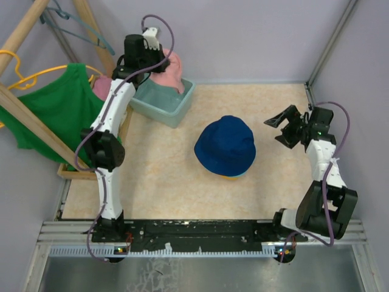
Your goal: Stack the hats
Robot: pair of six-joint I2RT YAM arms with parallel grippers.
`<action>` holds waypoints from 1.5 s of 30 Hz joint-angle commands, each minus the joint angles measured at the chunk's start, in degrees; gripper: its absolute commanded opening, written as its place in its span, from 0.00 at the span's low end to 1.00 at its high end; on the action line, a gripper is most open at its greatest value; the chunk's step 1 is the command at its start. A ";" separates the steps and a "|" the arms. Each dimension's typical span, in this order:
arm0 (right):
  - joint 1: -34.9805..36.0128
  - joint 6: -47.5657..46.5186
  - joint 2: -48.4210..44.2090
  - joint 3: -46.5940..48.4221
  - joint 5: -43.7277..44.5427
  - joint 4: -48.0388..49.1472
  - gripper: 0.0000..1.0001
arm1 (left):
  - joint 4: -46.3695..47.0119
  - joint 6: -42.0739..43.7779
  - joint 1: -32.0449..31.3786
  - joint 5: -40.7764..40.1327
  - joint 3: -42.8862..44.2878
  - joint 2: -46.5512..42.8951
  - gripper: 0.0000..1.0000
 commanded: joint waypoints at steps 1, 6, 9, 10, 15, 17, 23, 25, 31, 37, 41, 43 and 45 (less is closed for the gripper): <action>-0.72 3.83 -3.27 5.14 -2.91 3.59 0.93 | 0.84 -5.39 0.33 11.00 -0.58 -7.61 0.00; 1.11 11.39 -4.84 7.96 -6.73 9.89 0.93 | 15.77 -14.77 1.20 25.15 -11.69 -20.26 0.00; 3.56 16.69 -6.49 10.63 -6.69 13.81 0.93 | 30.14 -25.18 1.13 33.32 -20.96 -26.69 0.00; 4.87 18.67 -7.01 11.55 -6.90 15.19 0.94 | 34.61 -29.04 1.05 35.18 -23.76 -28.34 0.00; 13.51 28.78 -8.16 17.89 -9.57 19.39 0.94 | 48.97 -44.88 0.14 38.31 -34.10 -34.60 0.00; 18.46 31.63 -7.89 20.05 -8.75 17.51 0.94 | 49.92 -46.00 -0.27 36.81 -36.52 -37.04 0.00; 28.21 48.32 -9.65 13.61 -4.83 29.82 0.93 | 55.42 -51.05 -1.90 35.19 -39.64 -39.71 0.00; 29.89 48.67 -9.35 13.75 -3.93 29.47 0.93 | 58.65 -53.41 -2.51 35.64 -39.49 -39.46 0.00; 34.20 50.31 -8.35 12.31 -0.80 31.56 0.93 | 58.55 -54.29 -3.91 35.17 -38.54 -39.90 0.00; 36.52 51.56 -6.69 11.71 1.32 33.93 0.93 | 60.11 -56.12 -4.26 34.84 -39.20 -40.36 0.00; 37.26 51.66 -5.42 12.30 1.51 34.21 0.92 | 61.13 -57.08 -4.49 34.59 -40.12 -40.67 0.00; 37.59 51.73 -5.14 12.23 1.79 34.63 0.93 | 61.66 -57.30 -4.58 34.25 -40.62 -40.89 0.00; 37.81 51.98 -4.60 12.14 1.89 35.39 0.93 | 61.53 -57.35 -4.72 34.19 -40.86 -40.98 0.00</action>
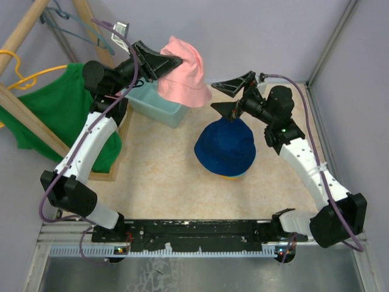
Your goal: Stack the hats
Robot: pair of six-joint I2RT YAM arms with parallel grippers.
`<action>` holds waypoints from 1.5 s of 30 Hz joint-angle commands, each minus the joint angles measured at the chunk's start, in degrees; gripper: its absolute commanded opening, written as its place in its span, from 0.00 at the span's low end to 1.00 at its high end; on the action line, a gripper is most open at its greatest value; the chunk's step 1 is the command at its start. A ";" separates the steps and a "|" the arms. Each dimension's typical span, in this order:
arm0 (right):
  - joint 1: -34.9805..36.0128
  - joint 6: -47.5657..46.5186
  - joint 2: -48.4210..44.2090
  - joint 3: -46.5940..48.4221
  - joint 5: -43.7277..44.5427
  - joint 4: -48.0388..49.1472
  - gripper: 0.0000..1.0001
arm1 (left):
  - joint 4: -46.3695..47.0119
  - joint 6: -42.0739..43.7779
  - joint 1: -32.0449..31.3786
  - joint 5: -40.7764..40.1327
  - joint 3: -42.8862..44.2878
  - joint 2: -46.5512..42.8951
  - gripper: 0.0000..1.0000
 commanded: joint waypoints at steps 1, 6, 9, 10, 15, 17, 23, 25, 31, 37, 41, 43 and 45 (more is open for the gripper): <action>1.05 0.84 0.49 1.13 0.98 5.07 0.92 | 3.33 -1.31 -0.59 -0.54 -0.93 -2.21 0.00; 1.24 0.96 1.34 2.42 1.49 5.50 0.90 | 2.81 -0.77 -0.68 -0.83 -2.25 -2.87 0.00; 1.47 1.30 1.97 2.96 1.65 6.18 0.87 | 3.13 -0.97 -0.82 -1.02 -3.67 -3.31 0.00; 1.68 1.59 2.28 2.92 1.66 6.62 0.86 | 3.59 -1.14 -0.85 -1.11 -4.22 -3.48 0.00; 2.91 2.63 3.70 3.34 2.03 8.08 0.84 | 4.32 -1.12 -1.11 -1.59 -6.76 -4.13 0.00; 3.23 2.75 4.19 3.83 2.22 8.14 0.84 | 4.35 -0.88 -1.16 -1.81 -7.31 -4.27 0.00; 3.62 3.85 4.32 3.88 2.62 9.01 0.82 | 3.66 0.29 -1.19 -1.72 -8.37 -4.32 0.00; 3.70 4.17 4.32 3.87 2.78 9.13 0.80 | 4.00 0.36 -1.21 -1.75 -9.08 -4.50 0.00; 3.68 4.62 3.26 3.48 4.31 9.20 0.56 | 1.51 2.49 -1.19 -1.04 -10.91 -5.38 0.00; 3.61 4.51 3.90 4.68 4.20 9.71 0.48 | -0.46 4.59 -1.20 -1.21 -14.06 -7.25 0.00; 4.25 3.48 3.74 4.62 3.80 7.92 0.54 | 1.66 4.14 -1.21 -1.91 -14.46 -7.10 0.00; 4.38 3.00 3.03 3.62 3.98 7.49 0.55 | 2.97 3.10 -1.12 -2.08 -13.19 -6.00 0.00; 4.53 2.99 2.36 2.39 4.08 7.33 0.56 | 5.17 0.93 -1.20 -2.11 -11.95 -4.70 0.00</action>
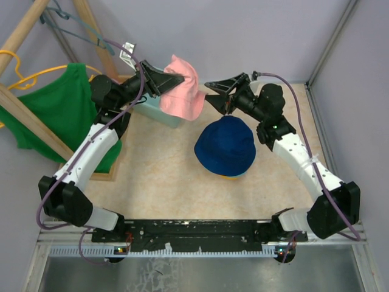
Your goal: Stack the hats
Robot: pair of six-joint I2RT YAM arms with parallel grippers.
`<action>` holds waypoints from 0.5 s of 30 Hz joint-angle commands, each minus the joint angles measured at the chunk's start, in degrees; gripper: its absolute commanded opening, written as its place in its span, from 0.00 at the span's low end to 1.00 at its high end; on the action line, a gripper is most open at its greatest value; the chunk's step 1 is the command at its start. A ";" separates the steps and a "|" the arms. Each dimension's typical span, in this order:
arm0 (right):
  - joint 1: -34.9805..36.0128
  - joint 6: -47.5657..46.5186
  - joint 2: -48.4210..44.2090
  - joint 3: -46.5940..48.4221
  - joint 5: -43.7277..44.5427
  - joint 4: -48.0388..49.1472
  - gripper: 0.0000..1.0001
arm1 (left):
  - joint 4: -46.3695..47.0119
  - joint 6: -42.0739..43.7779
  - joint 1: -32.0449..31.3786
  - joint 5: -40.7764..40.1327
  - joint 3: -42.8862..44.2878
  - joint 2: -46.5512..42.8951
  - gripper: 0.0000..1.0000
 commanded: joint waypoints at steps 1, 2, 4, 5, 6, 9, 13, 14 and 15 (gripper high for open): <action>1.44 -1.04 -2.80 0.32 0.27 1.82 0.56 | 6.36 -3.12 -0.40 -0.65 2.84 1.44 0.00; 1.59 -1.22 -3.04 -0.06 0.38 1.63 0.56 | 7.25 -3.92 -0.40 -0.81 3.31 1.98 0.00; 1.77 -1.49 -3.68 -0.60 0.61 1.19 0.56 | 8.17 -4.62 -0.40 -1.17 4.24 2.74 0.00; 1.88 -1.56 -4.00 -0.85 0.69 1.02 0.56 | 8.30 -4.76 -0.40 -1.26 4.75 3.11 0.00; 1.91 -1.66 -4.29 -1.08 0.74 0.69 0.57 | 8.36 -4.85 -0.36 -1.43 5.29 3.30 0.00; 1.96 -1.72 -4.89 -1.72 0.86 0.41 0.57 | 9.16 -5.46 -0.48 -1.87 6.32 3.86 0.00; 2.49 -1.92 -5.24 -1.96 1.12 -0.12 0.57 | 9.64 -5.69 -1.00 -2.39 7.09 4.40 0.00; 2.64 -1.96 -5.30 -2.05 1.18 -0.21 0.58 | 9.64 -5.63 -1.13 -2.57 7.19 4.42 0.00; 2.84 -2.03 -5.34 -2.21 1.33 -0.28 0.58 | 9.64 -5.62 -1.30 -2.72 7.21 4.43 0.00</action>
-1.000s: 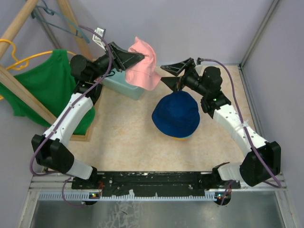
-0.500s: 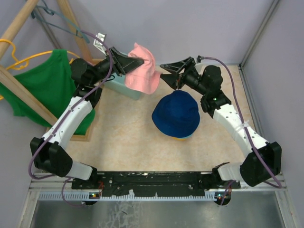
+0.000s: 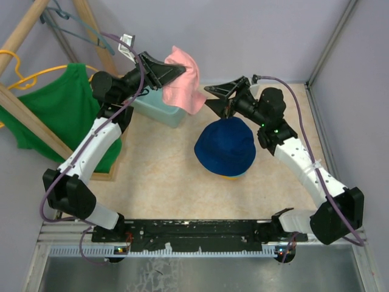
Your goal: Stack the hats
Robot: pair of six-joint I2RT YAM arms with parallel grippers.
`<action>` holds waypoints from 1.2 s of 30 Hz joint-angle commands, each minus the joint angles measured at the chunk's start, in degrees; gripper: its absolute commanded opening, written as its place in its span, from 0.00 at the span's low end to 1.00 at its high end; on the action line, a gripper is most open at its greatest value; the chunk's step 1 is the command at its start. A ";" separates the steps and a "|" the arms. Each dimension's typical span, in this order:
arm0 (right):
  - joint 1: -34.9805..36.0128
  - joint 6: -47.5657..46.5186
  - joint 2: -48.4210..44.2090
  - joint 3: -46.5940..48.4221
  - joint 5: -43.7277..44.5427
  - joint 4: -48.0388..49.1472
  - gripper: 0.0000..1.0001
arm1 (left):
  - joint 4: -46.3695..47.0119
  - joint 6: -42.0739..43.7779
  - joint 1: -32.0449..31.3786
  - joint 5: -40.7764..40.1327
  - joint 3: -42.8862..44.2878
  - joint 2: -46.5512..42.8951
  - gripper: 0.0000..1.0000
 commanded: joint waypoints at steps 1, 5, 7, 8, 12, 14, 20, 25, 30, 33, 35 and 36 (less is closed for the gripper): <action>1.80 -1.22 -2.69 -0.41 0.51 1.37 0.58 | 3.54 -0.48 -0.90 -1.46 2.37 0.25 0.00; 3.34 -1.17 -2.50 -1.34 1.33 1.66 0.59 | 3.97 -0.88 -1.42 -1.96 3.02 0.61 0.00; 3.98 -0.96 -2.19 -1.46 1.75 2.31 0.59 | 4.23 -1.21 -1.95 -1.84 3.71 1.04 0.00; 4.26 -1.05 -1.95 -1.31 1.83 2.38 0.59 | 4.19 -1.19 -2.39 -1.90 4.01 1.15 0.00; 5.01 -1.00 -1.16 -0.29 2.51 2.39 0.59 | 3.98 -0.79 -3.30 -2.08 3.45 0.87 0.00; 5.04 -1.26 -1.25 0.09 2.79 1.92 0.55 | 3.69 -0.42 -3.30 -1.71 2.33 0.06 0.00; 4.03 -4.02 -3.96 0.95 4.75 -2.75 0.05 | -9.72 10.39 -2.66 0.81 0.50 -4.26 0.00; 0.15 -10.63 -5.16 7.66 5.06 -11.57 0.00 | -32.05 24.81 -0.67 -2.86 3.50 -7.57 0.21; -0.59 -15.98 -0.89 17.96 4.99 -15.50 0.00 | -49.41 32.41 1.03 -8.17 11.74 -5.62 0.54; -0.59 -15.97 1.78 18.88 5.20 -12.23 0.00 | -48.10 31.84 1.57 -7.46 12.07 -4.99 0.59; -0.59 -16.73 3.55 19.05 5.26 -9.84 0.00 | -45.53 31.44 1.68 -6.86 10.70 -4.75 0.60; -0.59 -17.61 4.38 19.15 5.36 -8.71 0.00 | -43.80 31.16 1.68 -6.41 9.50 -4.46 0.60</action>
